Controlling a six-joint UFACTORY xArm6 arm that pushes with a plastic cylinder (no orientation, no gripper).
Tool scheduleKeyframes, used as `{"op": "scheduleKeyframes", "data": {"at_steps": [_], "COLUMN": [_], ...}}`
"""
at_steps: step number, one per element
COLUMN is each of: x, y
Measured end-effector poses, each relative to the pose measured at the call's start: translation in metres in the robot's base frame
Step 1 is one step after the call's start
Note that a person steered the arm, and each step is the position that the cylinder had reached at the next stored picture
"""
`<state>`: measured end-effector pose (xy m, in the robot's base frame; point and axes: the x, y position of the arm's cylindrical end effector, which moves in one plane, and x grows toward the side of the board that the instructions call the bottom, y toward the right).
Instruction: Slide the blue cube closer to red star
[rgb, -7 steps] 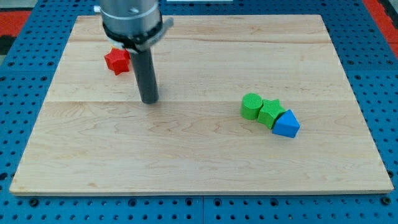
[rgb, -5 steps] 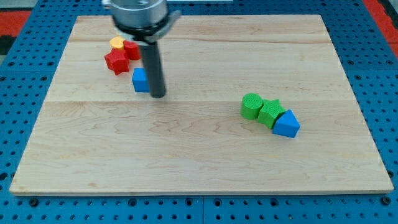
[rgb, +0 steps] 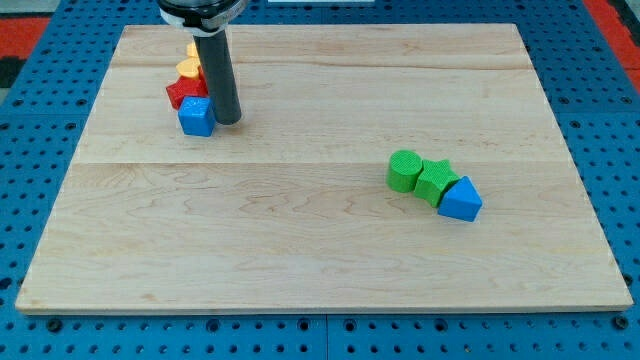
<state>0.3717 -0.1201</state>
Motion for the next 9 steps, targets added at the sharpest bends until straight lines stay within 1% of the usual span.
{"op": "scheduleKeyframes", "data": {"at_steps": [1,3,5,6,7,8,9], "x": [0.000,0.030,0.044,0.019,0.013,0.031,0.030], "y": [-0.014,-0.038,-0.099,-0.108,-0.096,-0.096,-0.059]}}
